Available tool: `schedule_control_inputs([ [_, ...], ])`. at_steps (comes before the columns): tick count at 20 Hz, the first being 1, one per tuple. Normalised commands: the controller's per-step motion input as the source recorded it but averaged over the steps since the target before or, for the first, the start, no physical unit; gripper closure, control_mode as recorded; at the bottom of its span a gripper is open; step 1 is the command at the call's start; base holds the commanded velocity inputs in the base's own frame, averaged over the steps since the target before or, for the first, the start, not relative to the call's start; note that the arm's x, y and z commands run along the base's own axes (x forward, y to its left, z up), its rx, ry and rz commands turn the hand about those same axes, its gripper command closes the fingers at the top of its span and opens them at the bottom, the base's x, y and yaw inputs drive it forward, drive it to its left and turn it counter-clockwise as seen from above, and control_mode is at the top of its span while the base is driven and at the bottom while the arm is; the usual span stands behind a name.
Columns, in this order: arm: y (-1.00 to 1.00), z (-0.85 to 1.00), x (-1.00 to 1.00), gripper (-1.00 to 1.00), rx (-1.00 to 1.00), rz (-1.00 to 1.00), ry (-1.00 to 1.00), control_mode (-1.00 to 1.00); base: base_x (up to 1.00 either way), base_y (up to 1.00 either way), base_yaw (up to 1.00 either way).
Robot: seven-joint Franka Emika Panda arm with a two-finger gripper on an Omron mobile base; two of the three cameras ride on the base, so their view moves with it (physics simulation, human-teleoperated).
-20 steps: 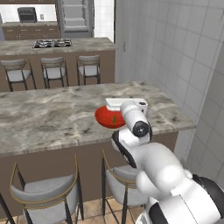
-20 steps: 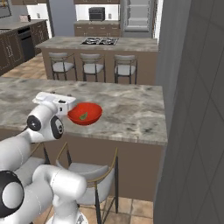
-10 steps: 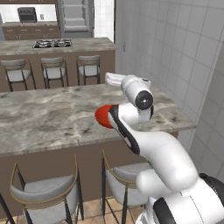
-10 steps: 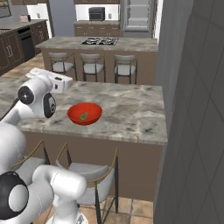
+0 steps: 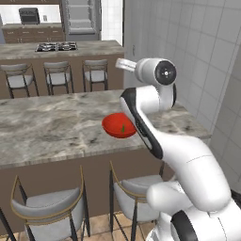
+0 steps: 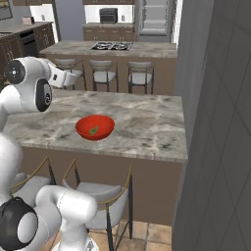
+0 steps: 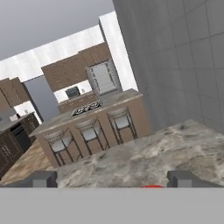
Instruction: There is a bowl on the dining counter. Grab a lemon wedge from the fridge and place it in the bowl. Then get the liquor bottle and glass cup from the cabinet and place them next to the bowl.
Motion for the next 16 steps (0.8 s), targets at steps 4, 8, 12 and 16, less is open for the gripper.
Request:
schedule_control_inputs([
  [4, 0.0, -0.02, -0.47, -1.0, 0.0, 0.0, 0.0, -1.0, 0.0, 0.0, 0.0],
  [8, -0.03, -0.04, -0.52, -1.0, 0.02, 0.0, 0.01, -1.0, 0.0, 0.0, 0.0],
  [12, -0.03, 0.0, -0.93, -1.0, 0.0, 0.0, 0.0, -1.0, 0.0, 0.0, 0.0],
  [16, 0.0, 0.0, -0.83, -1.0, 0.0, 0.0, 0.0, -1.0, 0.0, 0.0, 0.0],
])
